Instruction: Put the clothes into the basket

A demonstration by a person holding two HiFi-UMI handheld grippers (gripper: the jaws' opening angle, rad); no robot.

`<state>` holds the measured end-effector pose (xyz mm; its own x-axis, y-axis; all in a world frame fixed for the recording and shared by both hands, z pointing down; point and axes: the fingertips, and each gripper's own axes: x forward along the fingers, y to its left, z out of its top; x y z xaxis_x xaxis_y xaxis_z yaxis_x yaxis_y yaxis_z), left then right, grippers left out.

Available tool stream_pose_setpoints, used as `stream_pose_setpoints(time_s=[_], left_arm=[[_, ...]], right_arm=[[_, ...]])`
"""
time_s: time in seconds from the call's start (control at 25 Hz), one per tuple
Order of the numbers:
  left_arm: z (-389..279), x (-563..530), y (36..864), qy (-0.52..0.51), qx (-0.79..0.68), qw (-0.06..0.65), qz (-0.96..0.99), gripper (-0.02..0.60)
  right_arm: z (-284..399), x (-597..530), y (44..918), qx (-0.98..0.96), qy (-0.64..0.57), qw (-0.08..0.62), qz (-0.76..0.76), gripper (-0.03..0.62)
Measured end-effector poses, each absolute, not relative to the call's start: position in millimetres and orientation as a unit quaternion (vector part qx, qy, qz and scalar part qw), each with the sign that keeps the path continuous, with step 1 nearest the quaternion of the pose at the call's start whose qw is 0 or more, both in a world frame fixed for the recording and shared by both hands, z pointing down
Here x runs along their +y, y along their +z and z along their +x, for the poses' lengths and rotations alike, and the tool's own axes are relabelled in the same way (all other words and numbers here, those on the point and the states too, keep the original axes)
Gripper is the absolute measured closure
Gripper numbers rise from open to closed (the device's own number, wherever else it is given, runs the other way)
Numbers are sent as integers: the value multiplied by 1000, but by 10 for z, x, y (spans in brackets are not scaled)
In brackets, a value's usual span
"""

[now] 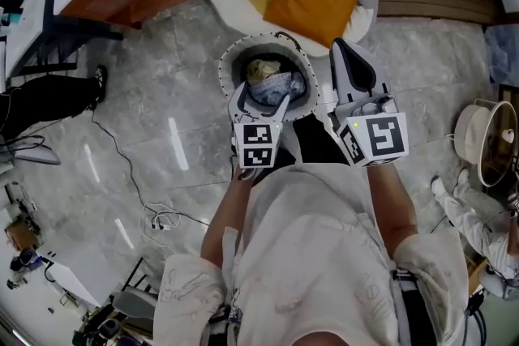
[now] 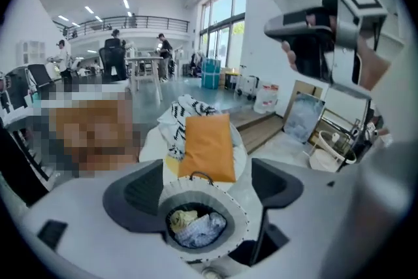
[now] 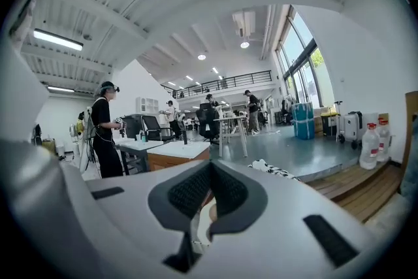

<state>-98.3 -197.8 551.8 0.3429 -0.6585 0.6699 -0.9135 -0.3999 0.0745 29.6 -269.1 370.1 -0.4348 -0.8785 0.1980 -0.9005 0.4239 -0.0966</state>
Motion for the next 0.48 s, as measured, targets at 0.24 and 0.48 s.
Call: stream_pose_setpoints(time_s=[0.24, 0.48], left_arm=[[-1342, -2241, 4321, 164, -568, 166, 789, 166], [-1688, -2334, 3300, 77, -613, 104, 780, 167]], right_arm=[[63, -2680, 3092, -860, 50, 15, 508, 606], [-89, -2701, 2471, -867, 13, -25, 498, 606]])
